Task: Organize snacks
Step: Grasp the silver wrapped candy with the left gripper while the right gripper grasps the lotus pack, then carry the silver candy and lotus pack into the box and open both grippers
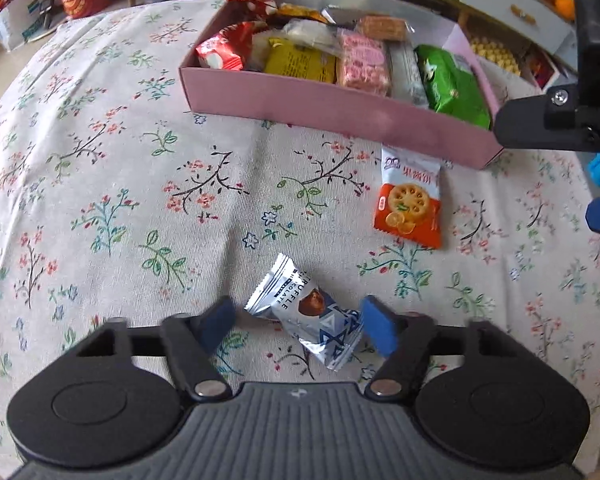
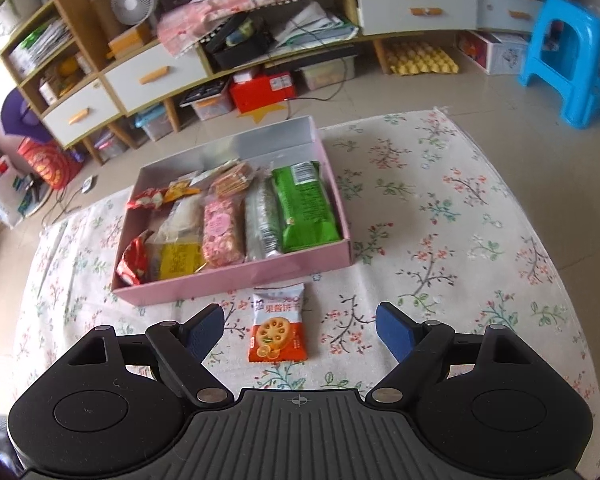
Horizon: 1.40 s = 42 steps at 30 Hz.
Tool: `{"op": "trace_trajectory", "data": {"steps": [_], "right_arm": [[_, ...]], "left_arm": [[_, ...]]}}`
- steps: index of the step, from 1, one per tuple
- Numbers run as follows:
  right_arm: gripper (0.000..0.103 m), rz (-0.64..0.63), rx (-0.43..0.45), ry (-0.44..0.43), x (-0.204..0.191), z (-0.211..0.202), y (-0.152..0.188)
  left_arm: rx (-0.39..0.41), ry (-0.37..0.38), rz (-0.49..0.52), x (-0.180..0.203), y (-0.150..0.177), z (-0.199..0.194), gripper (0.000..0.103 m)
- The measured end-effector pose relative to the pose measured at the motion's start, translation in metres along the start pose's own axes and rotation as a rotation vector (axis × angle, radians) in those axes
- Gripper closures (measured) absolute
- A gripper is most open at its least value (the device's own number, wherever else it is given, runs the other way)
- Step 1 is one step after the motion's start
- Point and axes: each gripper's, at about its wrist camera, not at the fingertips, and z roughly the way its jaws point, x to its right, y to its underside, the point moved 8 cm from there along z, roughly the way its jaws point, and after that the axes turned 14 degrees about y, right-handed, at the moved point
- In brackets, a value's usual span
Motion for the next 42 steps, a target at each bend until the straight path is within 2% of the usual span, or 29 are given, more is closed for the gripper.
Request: {"op": "trace_trajectory", "data": {"steps": [2, 4, 7, 10, 17, 22, 29, 30, 33, 36, 42], "right_arm": [[0.018, -0.011, -0.022, -0.008, 0.000, 0.006, 0.002], [0.018, -0.024, -0.039, -0.005, 0.002, 0.014, 0.004], [0.018, -0.053, -0.071, 0.001, 0.003, 0.029, 0.007], [0.018, -0.104, -0.093, 0.004, -0.004, 0.047, 0.010], [0.018, -0.129, -0.114, -0.012, -0.024, 0.065, 0.014], [0.018, -0.208, -0.088, 0.033, -0.040, 0.072, 0.022], [0.021, -0.255, -0.074, 0.090, -0.049, 0.086, 0.028], [0.023, -0.264, -0.075, 0.092, -0.050, 0.087, 0.029], [0.057, -0.280, -0.088, 0.084, -0.053, 0.088, 0.032], [0.059, -0.240, -0.088, 0.074, -0.050, 0.081, 0.025], [0.060, -0.086, -0.129, -0.022, -0.031, 0.061, 0.010]], "left_arm": [[0.018, -0.003, 0.016, -0.006, -0.006, -0.005, 0.066], [0.038, 0.042, -0.030, -0.017, -0.012, -0.011, 0.074], [0.069, 0.094, -0.083, -0.033, -0.019, -0.022, 0.074], [0.088, 0.122, -0.085, -0.040, -0.022, -0.031, 0.075], [0.145, 0.112, -0.063, -0.046, -0.033, -0.047, 0.075], [0.180, 0.077, -0.025, -0.050, -0.039, -0.055, 0.075], [0.180, 0.079, -0.035, -0.051, -0.040, -0.055, 0.075], [0.180, 0.077, -0.033, -0.051, -0.040, -0.056, 0.075], [0.180, 0.079, -0.034, -0.051, -0.040, -0.056, 0.075], [0.185, 0.079, -0.033, -0.051, -0.041, -0.058, 0.075], [0.204, 0.110, -0.032, -0.049, -0.043, -0.066, 0.075]]}}
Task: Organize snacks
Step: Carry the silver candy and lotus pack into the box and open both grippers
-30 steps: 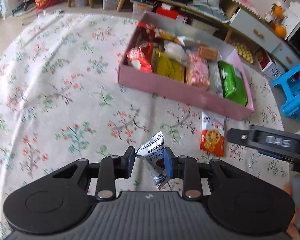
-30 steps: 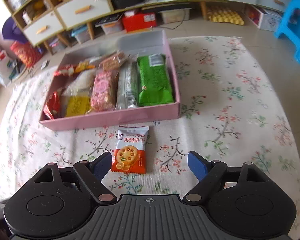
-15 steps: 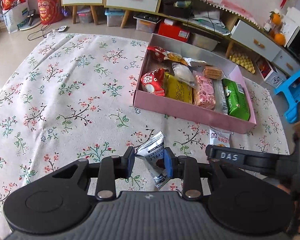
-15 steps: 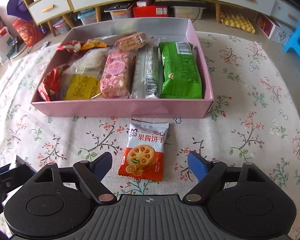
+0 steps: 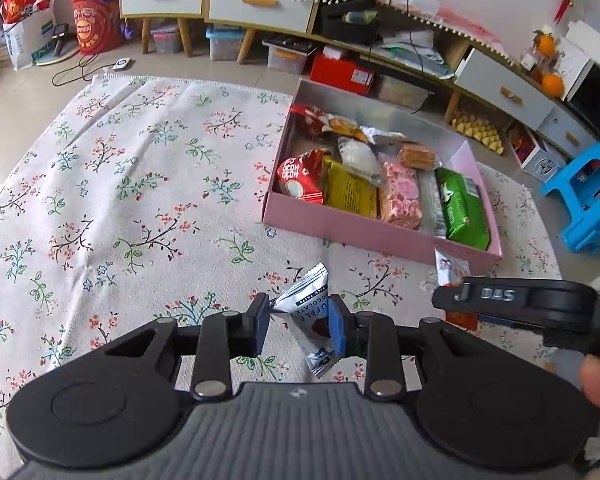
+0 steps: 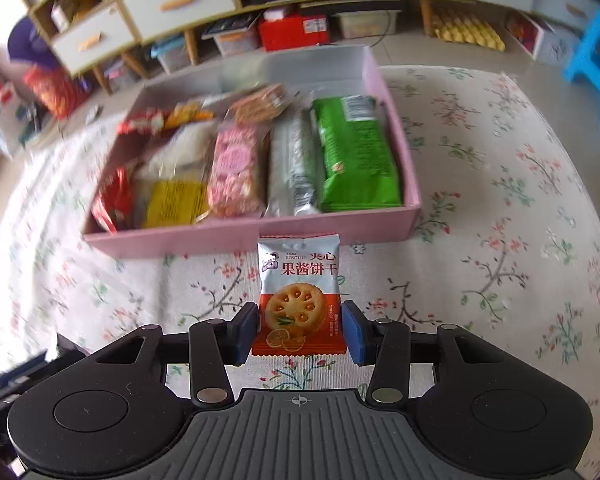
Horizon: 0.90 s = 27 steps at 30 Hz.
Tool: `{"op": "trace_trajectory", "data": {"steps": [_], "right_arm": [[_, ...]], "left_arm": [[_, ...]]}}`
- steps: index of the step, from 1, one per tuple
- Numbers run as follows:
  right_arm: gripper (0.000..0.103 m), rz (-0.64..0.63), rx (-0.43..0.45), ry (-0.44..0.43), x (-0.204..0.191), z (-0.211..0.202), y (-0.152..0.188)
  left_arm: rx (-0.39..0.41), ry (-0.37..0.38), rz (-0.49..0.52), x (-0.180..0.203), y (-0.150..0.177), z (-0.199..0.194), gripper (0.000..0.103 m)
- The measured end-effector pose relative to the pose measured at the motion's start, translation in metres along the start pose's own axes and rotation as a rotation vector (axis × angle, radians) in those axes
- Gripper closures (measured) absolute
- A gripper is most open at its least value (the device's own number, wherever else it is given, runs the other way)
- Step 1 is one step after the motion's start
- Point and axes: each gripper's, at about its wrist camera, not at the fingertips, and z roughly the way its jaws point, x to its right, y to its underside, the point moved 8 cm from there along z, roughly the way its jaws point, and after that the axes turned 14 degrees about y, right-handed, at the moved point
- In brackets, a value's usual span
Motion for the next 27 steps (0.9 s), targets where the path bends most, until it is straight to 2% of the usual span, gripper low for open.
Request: {"op": "trace_trajectory", "data": {"steps": [5, 11, 18, 27], "right_arm": [[0.060, 0.110, -0.017, -0.054, 0.025, -0.008, -0.002], [0.059, 0.217, 0.020, -0.102, 0.046, -0.026, -0.009], [0.059, 0.261, 0.083, -0.127, 0.055, -0.043, -0.016], [0.059, 0.261, 0.121, -0.141, 0.053, -0.050, -0.026]], "left_arm": [[0.010, 0.008, -0.013, -0.001, -0.003, -0.002, 0.075], [0.030, 0.022, -0.039, -0.004, -0.009, -0.007, 0.075], [0.089, 0.002, -0.058, -0.017, -0.023, -0.017, 0.075], [0.128, 0.032, -0.047, -0.016, -0.040, -0.019, 0.075]]}}
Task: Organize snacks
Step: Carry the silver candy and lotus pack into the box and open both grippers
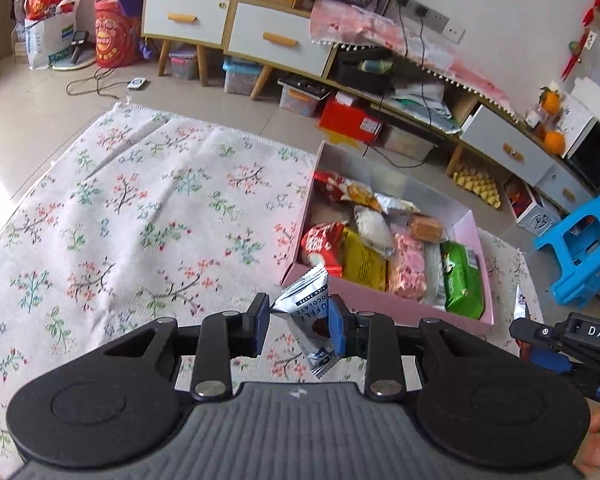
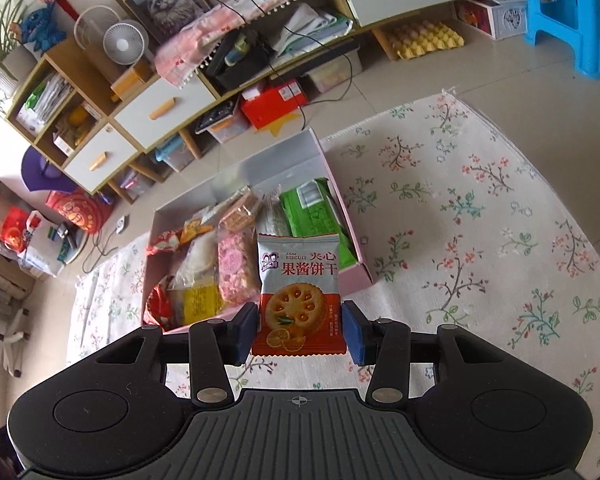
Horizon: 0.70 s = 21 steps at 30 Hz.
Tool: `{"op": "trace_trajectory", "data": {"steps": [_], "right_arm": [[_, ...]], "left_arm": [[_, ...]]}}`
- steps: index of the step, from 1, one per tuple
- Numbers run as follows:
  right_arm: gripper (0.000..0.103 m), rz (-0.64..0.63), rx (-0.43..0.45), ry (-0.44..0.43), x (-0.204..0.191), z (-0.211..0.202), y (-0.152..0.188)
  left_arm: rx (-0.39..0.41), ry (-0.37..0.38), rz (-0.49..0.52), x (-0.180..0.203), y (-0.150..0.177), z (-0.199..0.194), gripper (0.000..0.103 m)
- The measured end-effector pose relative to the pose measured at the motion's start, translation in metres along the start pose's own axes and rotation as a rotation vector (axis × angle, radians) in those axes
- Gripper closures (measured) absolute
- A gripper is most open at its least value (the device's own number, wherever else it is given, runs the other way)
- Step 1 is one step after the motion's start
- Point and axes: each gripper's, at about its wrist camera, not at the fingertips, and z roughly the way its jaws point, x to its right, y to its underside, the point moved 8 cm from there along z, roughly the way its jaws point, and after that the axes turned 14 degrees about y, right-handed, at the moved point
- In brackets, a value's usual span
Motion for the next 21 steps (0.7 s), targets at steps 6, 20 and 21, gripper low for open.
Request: {"op": "trace_trajectory", "data": {"steps": [6, 20, 21], "right_arm": [[0.059, -0.034, 0.027, 0.014, -0.008, 0.000, -0.004], [0.059, -0.075, 0.106, 0.050, -0.013, -0.006, -0.015], [0.059, -0.076, 0.108, 0.046, -0.013, -0.006, -0.015]], "left_arm": [[0.005, 0.014, 0.037, 0.011, -0.007, 0.010, 0.075], [0.010, -0.013, 0.157, 0.037, -0.008, 0.016, 0.075], [0.016, -0.017, 0.169, 0.040, -0.009, 0.016, 0.075]]}}
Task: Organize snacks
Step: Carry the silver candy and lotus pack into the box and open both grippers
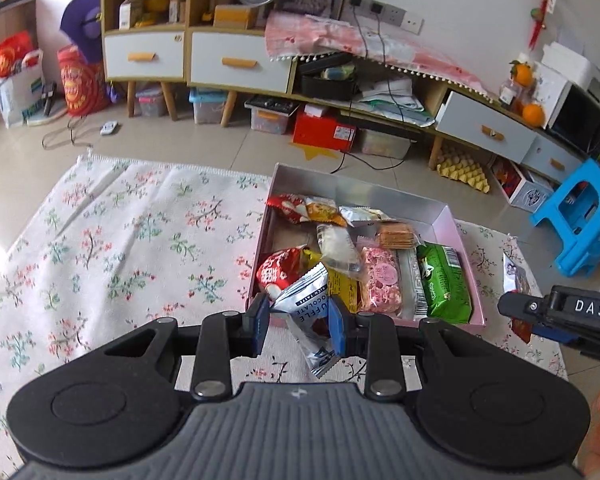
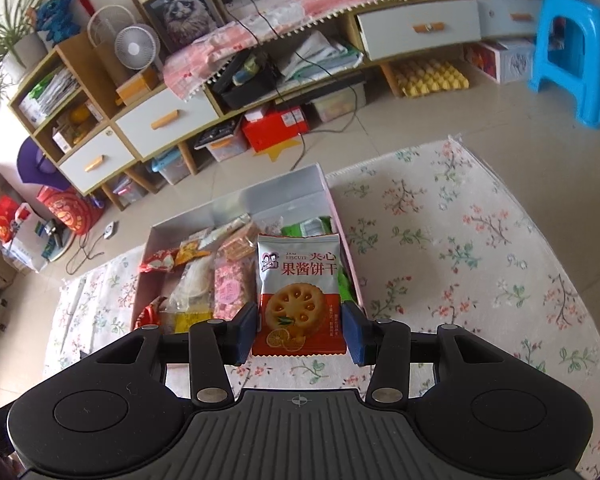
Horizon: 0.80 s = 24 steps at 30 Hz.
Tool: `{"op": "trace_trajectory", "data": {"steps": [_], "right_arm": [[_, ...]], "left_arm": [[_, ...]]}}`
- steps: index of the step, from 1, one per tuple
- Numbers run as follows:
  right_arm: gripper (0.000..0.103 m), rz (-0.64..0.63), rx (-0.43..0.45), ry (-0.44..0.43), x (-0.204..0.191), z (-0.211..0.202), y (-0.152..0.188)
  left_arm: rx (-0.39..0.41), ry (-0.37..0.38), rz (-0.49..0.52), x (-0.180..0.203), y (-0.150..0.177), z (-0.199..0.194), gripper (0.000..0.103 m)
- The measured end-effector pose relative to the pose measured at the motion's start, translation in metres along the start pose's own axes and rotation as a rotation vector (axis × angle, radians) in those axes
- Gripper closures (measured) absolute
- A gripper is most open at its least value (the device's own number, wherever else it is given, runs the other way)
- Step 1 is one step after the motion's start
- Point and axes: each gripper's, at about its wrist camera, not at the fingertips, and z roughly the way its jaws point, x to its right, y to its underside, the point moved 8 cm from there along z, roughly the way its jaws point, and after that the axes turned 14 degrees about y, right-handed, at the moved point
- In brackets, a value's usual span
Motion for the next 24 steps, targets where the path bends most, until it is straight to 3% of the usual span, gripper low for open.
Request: {"op": "trace_trajectory", "data": {"steps": [14, 24], "right_arm": [[0.059, -0.052, 0.141, 0.004, -0.008, -0.025, -0.017], [0.059, -0.032, 0.168, -0.032, -0.013, -0.017, -0.039]], "left_arm": [[0.079, -0.073, 0.145, 0.014, -0.020, -0.007, 0.075], [0.155, -0.108, 0.215, 0.019, -0.051, 0.008, 0.075]]}}
